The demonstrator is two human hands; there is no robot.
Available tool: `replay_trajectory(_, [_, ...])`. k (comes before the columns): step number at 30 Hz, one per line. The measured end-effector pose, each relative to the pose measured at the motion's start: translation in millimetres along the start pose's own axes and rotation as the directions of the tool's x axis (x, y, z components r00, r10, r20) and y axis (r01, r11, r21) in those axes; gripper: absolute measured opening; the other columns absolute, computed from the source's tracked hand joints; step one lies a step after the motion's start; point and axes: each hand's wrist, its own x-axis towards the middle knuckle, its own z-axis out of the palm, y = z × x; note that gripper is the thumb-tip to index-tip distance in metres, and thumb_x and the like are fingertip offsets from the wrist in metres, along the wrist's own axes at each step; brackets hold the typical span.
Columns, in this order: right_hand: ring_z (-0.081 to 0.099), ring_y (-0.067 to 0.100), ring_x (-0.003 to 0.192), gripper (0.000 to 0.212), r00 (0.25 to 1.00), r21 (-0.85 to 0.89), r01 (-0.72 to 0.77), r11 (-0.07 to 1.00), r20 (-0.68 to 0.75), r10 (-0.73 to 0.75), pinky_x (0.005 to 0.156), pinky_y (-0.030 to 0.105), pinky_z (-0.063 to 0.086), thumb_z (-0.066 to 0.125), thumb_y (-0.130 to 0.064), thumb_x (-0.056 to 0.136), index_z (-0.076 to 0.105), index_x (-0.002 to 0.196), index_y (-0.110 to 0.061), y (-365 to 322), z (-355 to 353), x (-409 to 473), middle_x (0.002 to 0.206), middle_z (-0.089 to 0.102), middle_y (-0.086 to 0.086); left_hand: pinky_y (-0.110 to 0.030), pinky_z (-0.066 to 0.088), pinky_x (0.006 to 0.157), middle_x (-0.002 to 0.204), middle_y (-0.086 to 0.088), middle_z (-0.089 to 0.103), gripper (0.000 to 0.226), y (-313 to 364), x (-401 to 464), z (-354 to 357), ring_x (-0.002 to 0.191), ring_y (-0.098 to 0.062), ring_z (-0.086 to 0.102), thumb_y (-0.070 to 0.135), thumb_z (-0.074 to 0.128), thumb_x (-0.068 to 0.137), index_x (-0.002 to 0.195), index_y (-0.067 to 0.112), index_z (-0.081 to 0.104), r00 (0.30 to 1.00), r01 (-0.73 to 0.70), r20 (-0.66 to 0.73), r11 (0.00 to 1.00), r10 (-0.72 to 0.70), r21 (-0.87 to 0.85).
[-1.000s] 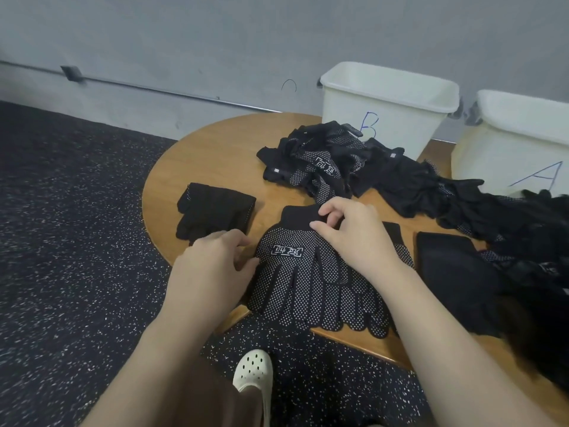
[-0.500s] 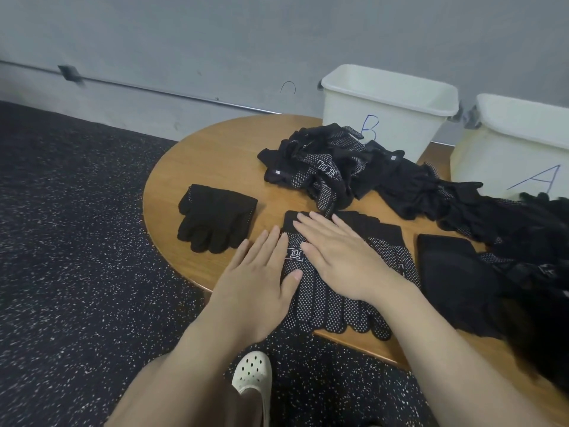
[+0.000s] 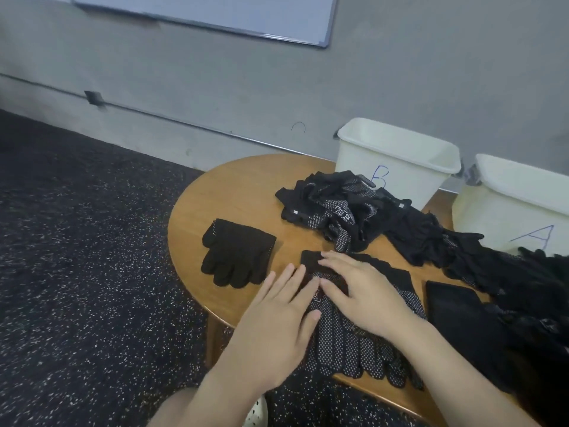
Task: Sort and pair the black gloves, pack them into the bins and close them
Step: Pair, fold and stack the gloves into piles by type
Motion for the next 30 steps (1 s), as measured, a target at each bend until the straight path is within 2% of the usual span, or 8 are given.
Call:
replay_trajectory(2, [0.065,0.011,0.095,0.029,0.965,-0.057,-0.002,0.998,-0.263,-0.013,0.083,0.033,0.056,0.05,-0.044,0.101,0.071,0.107,-0.025,-4.0,-12.4,11.1,0.109,0.067,-0.014,-0.029,-0.012,0.127,0.173,0.008,-0.002,0.06,-1.0,4.8,5.9,0.157,-0.006,-0.014,0.054,0.013,0.109,0.165,0.034,0.008,1.0,0.016,0.006,1.0,-0.015,-0.027])
replay_trajectory(4, [0.059,0.013,0.081,0.019,0.9,-0.105,-0.045,0.993,-0.436,-0.005,0.066,0.037,0.054,0.057,-0.038,0.098,0.066,0.093,-0.022,-3.9,-25.9,29.7,0.091,0.06,-0.01,-0.031,-0.009,0.129,0.174,0.006,-0.002,0.059,-1.4,9.0,11.6,0.158,-0.008,-0.011,0.051,0.019,0.11,0.165,0.034,0.007,1.0,0.027,0.008,0.999,-0.027,-0.032])
replay_trajectory(8, [0.051,0.028,0.121,0.049,0.946,-0.208,-0.167,0.964,-0.309,0.097,0.098,0.045,0.048,0.066,-0.036,0.096,0.057,0.138,-0.013,14.4,-44.0,71.7,0.131,0.054,0.006,-0.029,-0.009,0.128,0.174,0.006,0.001,0.06,0.7,13.4,16.0,0.159,-0.007,-0.006,0.051,0.023,0.11,0.165,0.034,0.008,0.999,0.036,-0.026,0.998,-0.037,-0.045])
replay_trajectory(10, [0.047,0.029,0.128,0.055,0.965,-0.249,-0.187,0.95,-0.229,0.129,0.106,0.046,0.043,0.064,-0.041,0.097,0.053,0.144,-0.016,20.4,-47.5,86.4,0.137,0.052,0.005,-0.027,-0.01,0.127,0.173,0.008,0.003,0.06,0.2,13.1,16.6,0.158,-0.006,-0.004,0.052,0.024,0.109,0.165,0.035,0.009,0.998,0.038,-0.042,0.998,-0.04,-0.053])
replay_trajectory(15, [0.056,0.031,0.113,0.022,0.947,-0.15,-0.165,0.975,-0.301,0.114,0.097,0.044,0.046,0.062,-0.028,0.098,0.074,0.111,-0.014,27.3,-55.3,107.5,0.116,0.065,0.006,-0.025,-0.009,0.127,0.173,0.011,0.006,0.062,-4.0,13.0,17.1,0.158,-0.003,-0.002,0.055,0.028,0.108,0.164,0.037,0.011,0.998,0.032,-0.06,0.996,-0.037,-0.08])
replay_trajectory(21, [0.063,0.021,0.098,0.008,0.869,0.121,-0.096,0.988,-0.473,0.142,0.084,0.029,0.045,0.063,-0.019,0.097,0.069,0.092,-0.018,19.9,-97.4,120.6,0.097,0.068,0.0,-0.028,0.001,0.13,0.171,0.012,0.014,0.062,-6.5,14.7,14.3,0.157,-0.001,0.005,0.052,0.038,0.107,0.163,0.034,0.02,0.996,0.03,-0.077,0.99,-0.041,-0.137])
replay_trajectory(24, [0.063,0.005,0.081,0.019,0.827,0.279,-0.025,0.96,-0.534,0.177,0.075,0.019,0.043,0.064,-0.019,0.097,0.063,0.081,-0.029,5.7,-130.5,118.1,0.08,0.066,-0.013,-0.027,0.005,0.129,0.168,0.015,0.024,0.058,-5.3,15.3,9.4,0.155,0.0,0.013,0.049,0.041,0.107,0.161,0.034,0.029,0.992,0.033,-0.117,0.983,-0.055,-0.181])
replay_trajectory(30, [0.059,0.004,0.073,0.017,0.819,0.505,0.092,0.858,-0.528,0.223,0.074,0.03,0.052,0.065,-0.02,0.1,0.064,0.083,-0.026,-25.9,-162.6,65.9,0.078,0.067,-0.006,-0.026,0.038,0.117,0.145,0.024,0.048,0.045,4.5,7.4,-11.1,0.132,0.007,0.043,0.048,0.045,0.104,0.146,0.033,0.05,0.954,0.011,-0.261,0.888,-0.147,-0.459])
